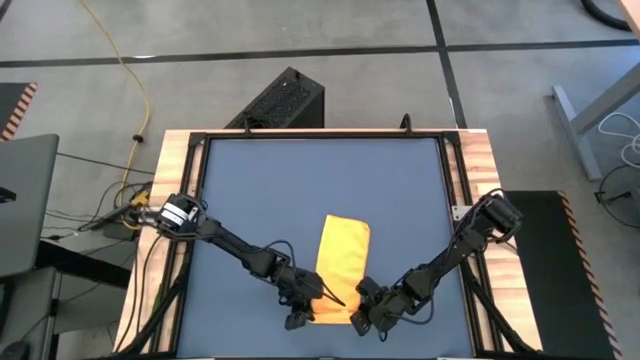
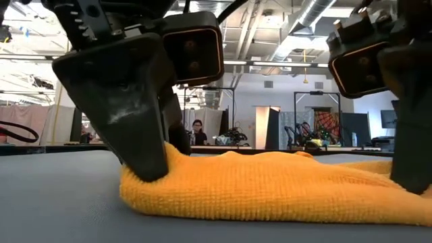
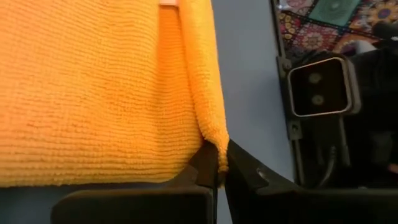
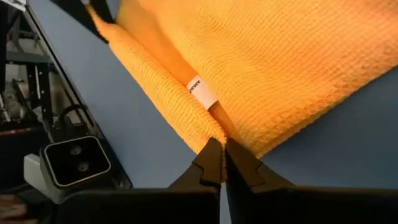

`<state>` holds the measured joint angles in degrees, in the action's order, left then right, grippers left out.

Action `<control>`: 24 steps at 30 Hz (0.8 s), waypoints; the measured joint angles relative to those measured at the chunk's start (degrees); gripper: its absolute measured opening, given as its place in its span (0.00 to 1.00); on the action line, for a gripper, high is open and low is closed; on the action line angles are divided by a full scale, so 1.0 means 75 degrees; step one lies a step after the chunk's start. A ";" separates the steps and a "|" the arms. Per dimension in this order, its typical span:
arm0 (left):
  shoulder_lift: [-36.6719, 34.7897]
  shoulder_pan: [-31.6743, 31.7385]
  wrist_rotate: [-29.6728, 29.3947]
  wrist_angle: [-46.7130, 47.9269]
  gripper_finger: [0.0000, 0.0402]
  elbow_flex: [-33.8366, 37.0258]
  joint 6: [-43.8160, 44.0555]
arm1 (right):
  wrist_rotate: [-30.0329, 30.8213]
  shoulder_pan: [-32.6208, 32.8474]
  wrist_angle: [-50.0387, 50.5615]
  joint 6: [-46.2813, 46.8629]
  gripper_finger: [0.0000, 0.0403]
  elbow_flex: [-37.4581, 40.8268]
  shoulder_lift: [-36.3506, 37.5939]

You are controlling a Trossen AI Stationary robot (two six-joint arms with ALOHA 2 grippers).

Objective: Roll towel
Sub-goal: Roll the orange microfiber towel

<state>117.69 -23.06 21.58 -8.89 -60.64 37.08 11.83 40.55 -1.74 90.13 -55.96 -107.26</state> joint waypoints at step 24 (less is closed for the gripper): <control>-0.1899 0.0110 -0.1596 0.2204 0.16 0.0087 -0.1485 | 0.0000 -0.0160 0.0425 -0.0082 0.06 -0.0006 0.0005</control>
<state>103.45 -22.24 9.61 7.65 -59.98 25.94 11.83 39.35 1.45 89.52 -56.01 -107.22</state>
